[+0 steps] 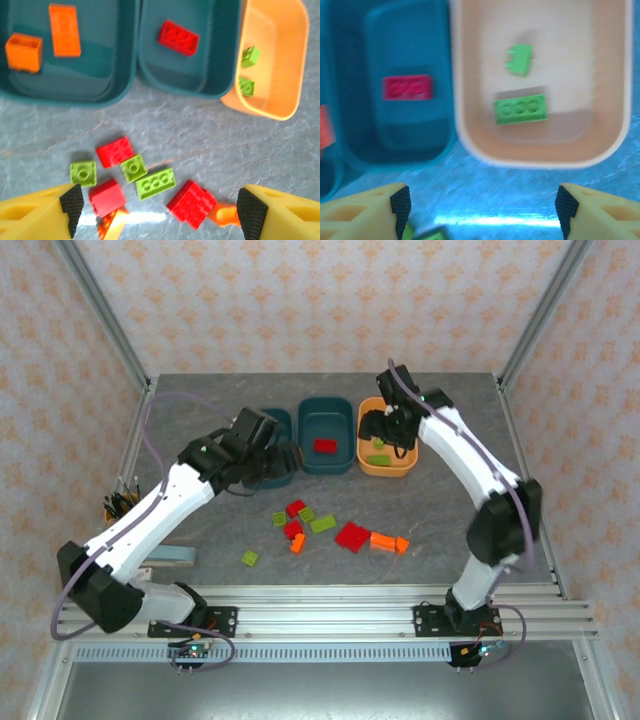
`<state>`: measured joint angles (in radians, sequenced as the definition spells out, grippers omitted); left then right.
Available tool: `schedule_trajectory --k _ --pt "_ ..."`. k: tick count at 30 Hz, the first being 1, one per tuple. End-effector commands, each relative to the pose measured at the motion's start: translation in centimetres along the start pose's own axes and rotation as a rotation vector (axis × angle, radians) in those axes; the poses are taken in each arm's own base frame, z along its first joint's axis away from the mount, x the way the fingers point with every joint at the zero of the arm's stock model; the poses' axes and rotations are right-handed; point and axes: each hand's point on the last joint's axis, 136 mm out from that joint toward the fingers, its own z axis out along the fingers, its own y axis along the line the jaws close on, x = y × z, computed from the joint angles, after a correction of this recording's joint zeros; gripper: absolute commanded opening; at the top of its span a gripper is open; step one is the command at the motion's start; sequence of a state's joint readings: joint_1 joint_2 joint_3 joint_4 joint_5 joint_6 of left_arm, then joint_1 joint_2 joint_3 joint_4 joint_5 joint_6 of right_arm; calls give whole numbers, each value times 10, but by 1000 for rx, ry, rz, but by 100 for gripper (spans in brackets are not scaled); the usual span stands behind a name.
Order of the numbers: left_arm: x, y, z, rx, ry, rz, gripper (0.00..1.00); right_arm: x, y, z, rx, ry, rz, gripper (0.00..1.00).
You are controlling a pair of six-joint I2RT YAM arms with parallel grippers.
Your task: Sort the legos into containers by color
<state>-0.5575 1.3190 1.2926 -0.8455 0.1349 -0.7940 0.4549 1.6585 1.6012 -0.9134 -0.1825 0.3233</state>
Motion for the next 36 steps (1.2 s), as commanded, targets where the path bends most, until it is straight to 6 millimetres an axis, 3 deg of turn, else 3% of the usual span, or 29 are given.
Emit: schedule_trajectory --k 1,4,7,11,17,27,32,36 --pt "46 18 14 -29 124 4 81 64 24 -4 -92 63 -136 77" --pt "91 14 32 -1 195 129 78 129 42 -9 -267 157 -167 77" --pt "126 22 53 -27 246 234 72 181 45 -19 -371 203 -220 77" --pt "146 46 80 -86 268 259 66 214 32 -37 -459 198 -242 80" --pt "158 45 101 -91 299 324 58 222 14 -42 -424 187 -210 81" --pt "173 52 127 -149 345 374 55 210 15 -45 -412 141 -178 81" --pt "177 53 140 -178 356 398 39 209 15 -44 -406 134 -164 80" --pt "174 48 135 -182 329 414 25 203 15 -46 -399 114 -158 80"
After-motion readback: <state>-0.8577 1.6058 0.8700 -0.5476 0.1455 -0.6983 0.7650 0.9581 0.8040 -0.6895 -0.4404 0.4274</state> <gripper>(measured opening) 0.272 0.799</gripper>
